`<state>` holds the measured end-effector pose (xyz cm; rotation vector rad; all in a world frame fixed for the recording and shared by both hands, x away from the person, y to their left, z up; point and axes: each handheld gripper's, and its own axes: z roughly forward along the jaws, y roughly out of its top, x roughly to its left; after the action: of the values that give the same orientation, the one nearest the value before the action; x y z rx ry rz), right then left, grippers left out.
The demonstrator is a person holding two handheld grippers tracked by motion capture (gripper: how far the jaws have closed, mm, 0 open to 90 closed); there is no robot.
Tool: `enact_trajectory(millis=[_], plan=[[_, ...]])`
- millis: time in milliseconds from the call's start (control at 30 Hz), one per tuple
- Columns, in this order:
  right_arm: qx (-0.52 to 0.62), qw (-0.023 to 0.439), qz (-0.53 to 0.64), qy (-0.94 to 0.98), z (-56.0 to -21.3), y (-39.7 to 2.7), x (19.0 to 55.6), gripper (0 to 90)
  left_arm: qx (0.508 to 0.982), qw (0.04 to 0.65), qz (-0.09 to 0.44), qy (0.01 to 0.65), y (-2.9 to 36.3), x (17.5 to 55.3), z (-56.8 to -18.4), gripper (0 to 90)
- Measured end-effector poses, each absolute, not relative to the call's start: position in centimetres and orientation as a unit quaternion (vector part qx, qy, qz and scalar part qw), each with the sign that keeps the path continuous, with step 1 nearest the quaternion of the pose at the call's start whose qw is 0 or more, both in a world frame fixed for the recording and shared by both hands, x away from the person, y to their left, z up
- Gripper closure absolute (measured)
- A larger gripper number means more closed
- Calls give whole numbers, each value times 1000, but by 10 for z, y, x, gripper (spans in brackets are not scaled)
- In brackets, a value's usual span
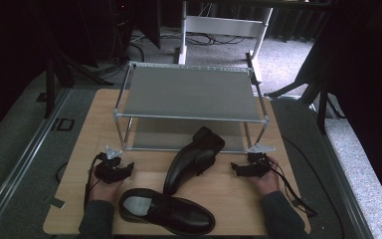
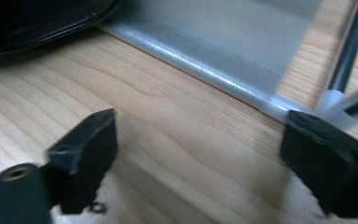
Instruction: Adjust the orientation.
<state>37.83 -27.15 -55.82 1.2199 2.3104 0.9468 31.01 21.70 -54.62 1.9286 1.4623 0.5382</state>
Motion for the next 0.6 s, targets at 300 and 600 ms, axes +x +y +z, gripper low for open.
enact_trajectory(millis=[300, 600], plan=[[431, 172, 326, 823, -553, -276, 370, 272, 740, 369, 190, 529, 224, 291, -516, 501], [426, 174, 342, 819, -539, -280, 362, 331, 777, 395, 174, 458, 211, 261, -482, 524]])
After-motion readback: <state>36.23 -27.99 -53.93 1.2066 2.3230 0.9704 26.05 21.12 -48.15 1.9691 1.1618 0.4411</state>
